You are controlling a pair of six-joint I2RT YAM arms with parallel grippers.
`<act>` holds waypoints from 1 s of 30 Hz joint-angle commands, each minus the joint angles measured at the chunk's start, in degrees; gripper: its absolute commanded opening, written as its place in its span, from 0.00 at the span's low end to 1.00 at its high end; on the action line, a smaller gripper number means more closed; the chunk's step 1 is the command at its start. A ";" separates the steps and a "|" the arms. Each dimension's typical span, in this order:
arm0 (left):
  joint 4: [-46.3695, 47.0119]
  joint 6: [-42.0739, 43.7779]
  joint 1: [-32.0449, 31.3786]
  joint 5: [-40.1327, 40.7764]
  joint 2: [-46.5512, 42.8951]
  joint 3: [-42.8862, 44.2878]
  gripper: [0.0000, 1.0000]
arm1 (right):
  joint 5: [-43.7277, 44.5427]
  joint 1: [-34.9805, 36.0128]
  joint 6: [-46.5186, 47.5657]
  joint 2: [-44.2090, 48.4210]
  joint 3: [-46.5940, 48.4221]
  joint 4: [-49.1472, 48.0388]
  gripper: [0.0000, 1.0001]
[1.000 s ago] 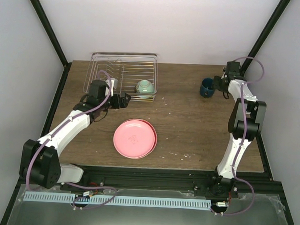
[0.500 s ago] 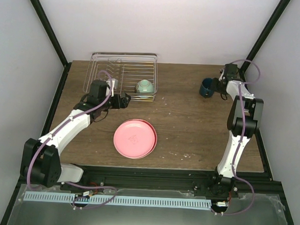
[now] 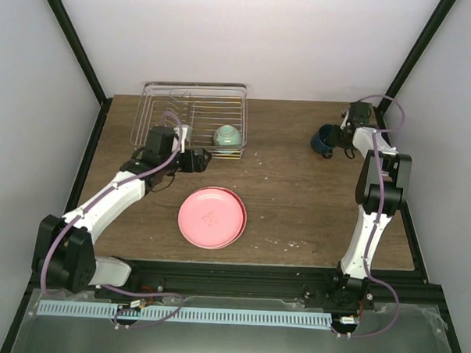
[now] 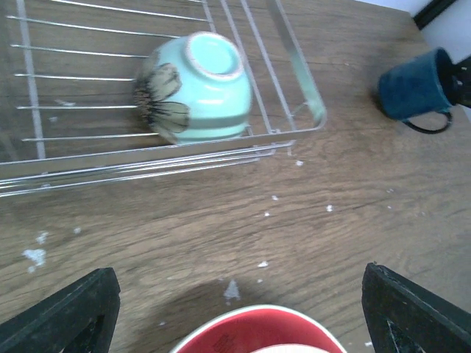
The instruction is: Load the mixed dishes into the dish rack
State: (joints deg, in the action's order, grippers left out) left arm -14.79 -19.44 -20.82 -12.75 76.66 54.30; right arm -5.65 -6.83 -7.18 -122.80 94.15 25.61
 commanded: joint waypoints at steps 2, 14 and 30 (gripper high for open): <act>0.93 -0.75 -4.58 -0.92 2.58 3.73 0.91 | 4.83 7.17 2.30 6.00 -2.28 0.76 0.03; 6.59 -6.03 -9.21 -3.84 6.05 3.55 0.91 | 21.36 26.18 1.36 23.74 -11.79 -0.25 0.01; 10.11 -10.98 -10.87 -2.41 3.18 0.28 0.91 | 43.05 48.59 -6.27 22.49 -11.10 5.39 0.01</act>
State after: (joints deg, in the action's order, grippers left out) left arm -6.83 -28.42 -31.31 -15.55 82.30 56.10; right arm 29.87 38.15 -9.67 -97.84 79.79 31.27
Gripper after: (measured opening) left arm 0.911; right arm 0.110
